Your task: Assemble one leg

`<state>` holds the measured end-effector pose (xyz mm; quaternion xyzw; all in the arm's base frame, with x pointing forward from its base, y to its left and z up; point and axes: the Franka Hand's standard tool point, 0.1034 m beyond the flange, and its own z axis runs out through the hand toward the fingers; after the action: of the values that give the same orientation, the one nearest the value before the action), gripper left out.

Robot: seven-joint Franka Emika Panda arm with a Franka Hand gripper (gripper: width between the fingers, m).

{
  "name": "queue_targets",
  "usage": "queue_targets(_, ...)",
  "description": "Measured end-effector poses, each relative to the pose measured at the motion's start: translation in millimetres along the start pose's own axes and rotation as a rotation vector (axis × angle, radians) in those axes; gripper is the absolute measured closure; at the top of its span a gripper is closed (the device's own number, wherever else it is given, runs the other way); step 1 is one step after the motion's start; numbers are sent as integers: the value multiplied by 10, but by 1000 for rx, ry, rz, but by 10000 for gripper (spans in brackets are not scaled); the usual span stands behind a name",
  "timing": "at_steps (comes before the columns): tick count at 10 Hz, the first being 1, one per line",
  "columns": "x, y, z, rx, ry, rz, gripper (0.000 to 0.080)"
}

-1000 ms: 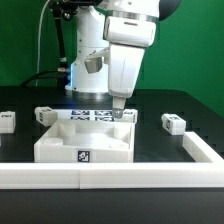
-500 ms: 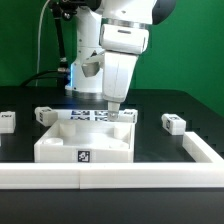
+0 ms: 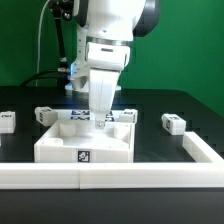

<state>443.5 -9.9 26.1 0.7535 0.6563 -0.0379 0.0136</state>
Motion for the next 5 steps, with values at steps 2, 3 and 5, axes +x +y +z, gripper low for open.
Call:
queue_targets(2, 27, -18, 79, 7, 2, 1, 150)
queue_targets(3, 65, -14, 92, 5, 4, 16, 162)
queue_targets(5, 79, -7, 90, 4, 4, 23, 335)
